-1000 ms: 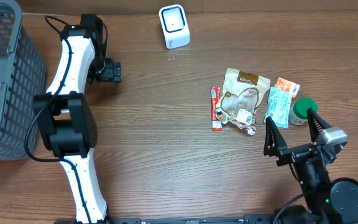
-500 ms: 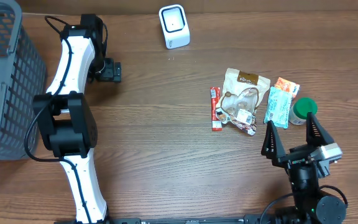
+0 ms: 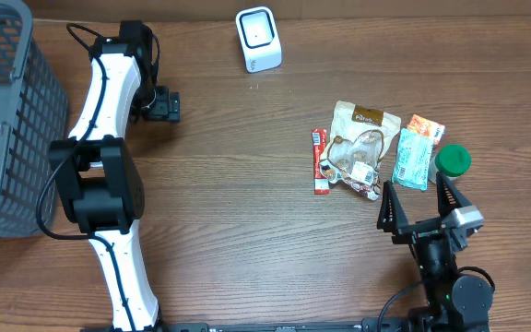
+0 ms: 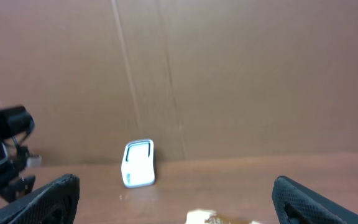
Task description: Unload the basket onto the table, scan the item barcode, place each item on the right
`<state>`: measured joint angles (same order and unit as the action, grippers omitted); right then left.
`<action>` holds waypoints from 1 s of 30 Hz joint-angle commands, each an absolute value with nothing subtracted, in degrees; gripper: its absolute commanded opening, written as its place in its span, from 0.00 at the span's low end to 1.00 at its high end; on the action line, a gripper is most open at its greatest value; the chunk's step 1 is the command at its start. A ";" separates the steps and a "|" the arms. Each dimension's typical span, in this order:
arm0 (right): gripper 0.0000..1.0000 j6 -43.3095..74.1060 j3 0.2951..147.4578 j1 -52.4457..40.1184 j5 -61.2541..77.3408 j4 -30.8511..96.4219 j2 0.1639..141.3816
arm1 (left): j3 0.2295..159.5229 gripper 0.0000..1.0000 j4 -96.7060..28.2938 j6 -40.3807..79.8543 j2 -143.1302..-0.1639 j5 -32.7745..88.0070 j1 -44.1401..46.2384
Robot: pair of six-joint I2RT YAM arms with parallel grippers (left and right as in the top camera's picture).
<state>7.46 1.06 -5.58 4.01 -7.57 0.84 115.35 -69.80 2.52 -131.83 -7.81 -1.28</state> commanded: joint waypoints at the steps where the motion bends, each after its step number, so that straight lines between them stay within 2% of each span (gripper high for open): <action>1: 1.00 7.73 0.43 -5.06 3.27 -4.54 0.14 | 116.42 0.99 -69.76 1.26 -132.22 -8.29 -1.32; 6: 1.00 7.73 0.45 -5.06 3.27 4.64 0.14 | 116.42 1.00 -69.78 1.26 -132.22 -8.29 -1.32; 30: 1.00 7.70 0.45 -5.13 3.46 4.60 0.16 | 116.42 0.99 -69.78 1.26 -132.22 -8.29 -1.32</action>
